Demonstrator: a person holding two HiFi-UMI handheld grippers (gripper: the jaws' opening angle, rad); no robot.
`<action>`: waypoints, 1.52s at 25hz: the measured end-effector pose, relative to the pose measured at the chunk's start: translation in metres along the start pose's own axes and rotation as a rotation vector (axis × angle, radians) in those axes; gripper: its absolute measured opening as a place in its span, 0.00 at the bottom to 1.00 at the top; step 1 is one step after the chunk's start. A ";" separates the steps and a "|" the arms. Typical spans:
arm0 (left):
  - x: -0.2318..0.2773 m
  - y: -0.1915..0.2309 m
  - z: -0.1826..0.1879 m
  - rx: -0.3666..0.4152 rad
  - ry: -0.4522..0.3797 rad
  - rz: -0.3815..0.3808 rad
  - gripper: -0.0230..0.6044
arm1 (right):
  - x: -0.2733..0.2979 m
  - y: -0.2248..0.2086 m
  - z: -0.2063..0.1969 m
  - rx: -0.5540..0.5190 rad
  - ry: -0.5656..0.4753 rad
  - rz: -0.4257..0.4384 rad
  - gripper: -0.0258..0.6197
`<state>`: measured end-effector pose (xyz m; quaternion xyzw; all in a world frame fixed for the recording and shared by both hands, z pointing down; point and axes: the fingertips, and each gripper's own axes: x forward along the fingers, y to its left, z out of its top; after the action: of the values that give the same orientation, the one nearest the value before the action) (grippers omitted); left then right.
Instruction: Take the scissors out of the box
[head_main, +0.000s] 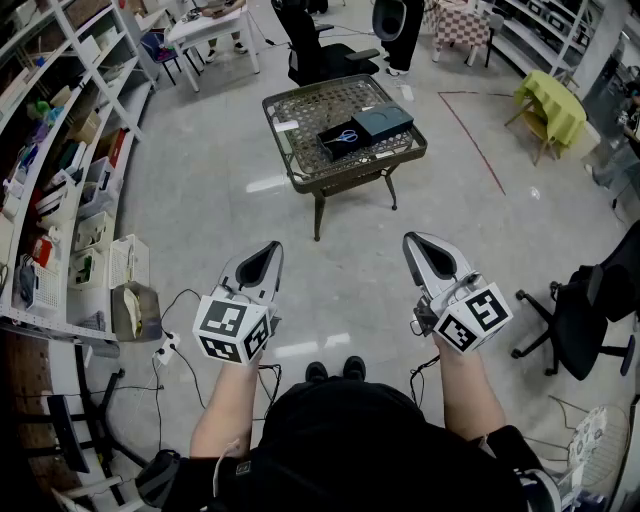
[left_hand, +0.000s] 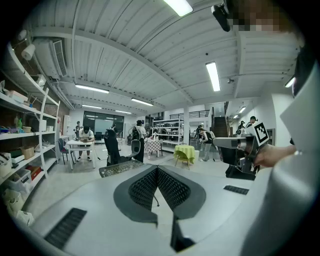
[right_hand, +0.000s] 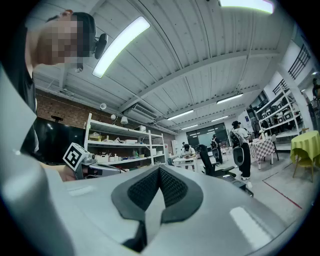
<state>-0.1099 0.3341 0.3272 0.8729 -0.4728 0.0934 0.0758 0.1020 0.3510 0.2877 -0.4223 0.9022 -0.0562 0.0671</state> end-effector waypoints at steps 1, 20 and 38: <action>0.000 0.001 0.000 0.001 0.000 0.002 0.05 | 0.000 -0.001 0.000 0.000 -0.001 -0.001 0.05; 0.022 -0.021 0.002 0.018 0.024 0.023 0.05 | -0.032 -0.031 -0.003 0.044 -0.013 0.005 0.05; 0.077 -0.026 0.005 0.001 0.017 -0.019 0.05 | -0.037 -0.078 -0.001 0.104 -0.021 -0.032 0.06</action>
<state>-0.0462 0.2847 0.3393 0.8765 -0.4640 0.1002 0.0801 0.1845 0.3299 0.3035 -0.4331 0.8905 -0.0998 0.0975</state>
